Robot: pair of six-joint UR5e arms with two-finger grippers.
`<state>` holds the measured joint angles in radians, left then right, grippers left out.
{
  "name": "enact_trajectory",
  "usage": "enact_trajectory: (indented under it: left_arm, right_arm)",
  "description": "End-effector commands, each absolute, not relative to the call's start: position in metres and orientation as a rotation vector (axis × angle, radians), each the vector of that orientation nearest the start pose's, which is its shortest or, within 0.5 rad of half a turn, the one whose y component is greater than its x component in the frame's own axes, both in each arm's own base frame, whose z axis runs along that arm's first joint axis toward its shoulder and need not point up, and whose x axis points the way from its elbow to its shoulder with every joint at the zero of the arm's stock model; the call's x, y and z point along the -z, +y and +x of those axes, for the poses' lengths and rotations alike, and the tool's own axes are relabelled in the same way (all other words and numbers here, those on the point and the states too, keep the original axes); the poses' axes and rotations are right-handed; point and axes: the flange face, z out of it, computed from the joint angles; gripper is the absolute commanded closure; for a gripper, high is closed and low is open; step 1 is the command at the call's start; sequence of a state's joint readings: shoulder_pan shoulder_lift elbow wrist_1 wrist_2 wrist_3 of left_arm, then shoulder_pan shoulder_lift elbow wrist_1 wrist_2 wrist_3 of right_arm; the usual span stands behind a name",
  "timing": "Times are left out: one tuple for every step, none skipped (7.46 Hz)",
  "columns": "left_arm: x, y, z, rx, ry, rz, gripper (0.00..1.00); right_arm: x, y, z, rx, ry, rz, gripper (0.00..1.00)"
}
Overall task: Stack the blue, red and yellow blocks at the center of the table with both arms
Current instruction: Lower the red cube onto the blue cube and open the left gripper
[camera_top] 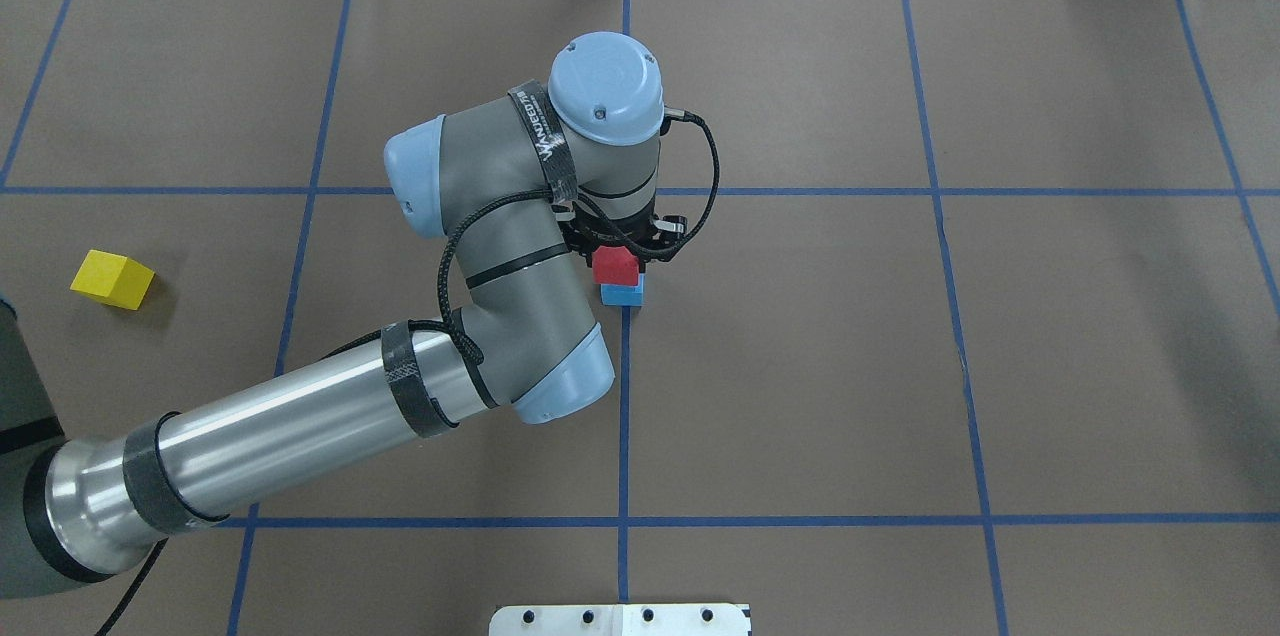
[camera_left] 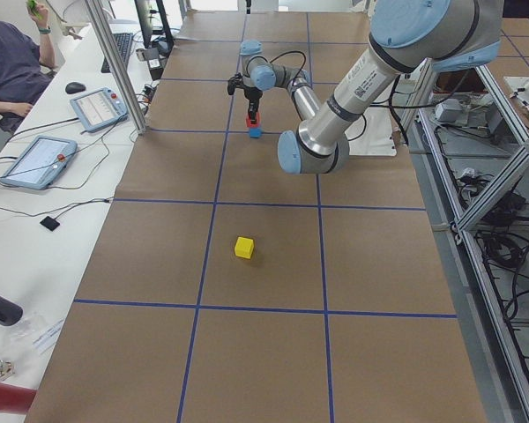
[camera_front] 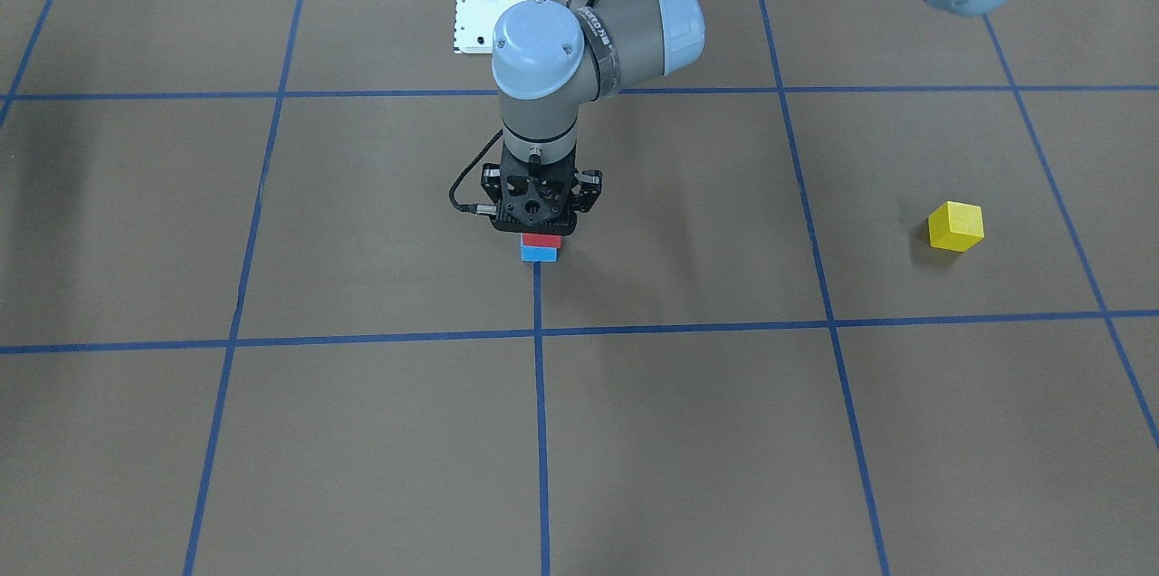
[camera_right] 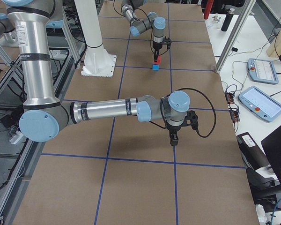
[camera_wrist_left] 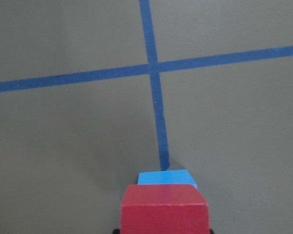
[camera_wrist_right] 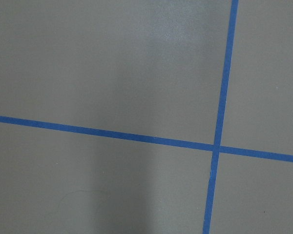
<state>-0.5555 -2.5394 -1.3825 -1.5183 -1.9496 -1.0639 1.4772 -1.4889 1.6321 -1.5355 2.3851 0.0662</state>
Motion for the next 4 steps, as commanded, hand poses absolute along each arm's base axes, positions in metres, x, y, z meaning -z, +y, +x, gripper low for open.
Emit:
enact_trajectory:
  left_arm:
    - [-0.1273, -0.4851, 0.5988, -0.086, 0.809, 0.052, 0.47]
    - [-0.1275, -0.4862, 0.5985, -0.077, 0.816, 0.054, 0.47]
    - [-0.1288, -0.4856, 0.5997, -0.060, 0.817, 0.046, 0.27]
    - [-0.1284, -0.4860, 0.6001, -0.066, 0.857, 0.071, 0.00]
  right_arm:
    - [-0.5790, -0.5369, 0.0106, 0.101, -0.825, 0.105, 0.00]
    - [-0.5789, -0.5369, 0.0105, 0.101, -0.826, 0.105, 0.00]
    - [-0.5782, -0.5369, 0.0105, 0.101, -0.826, 0.106, 0.00]
    - [-0.5782, -0.5369, 0.0105, 0.101, -0.826, 0.106, 0.00]
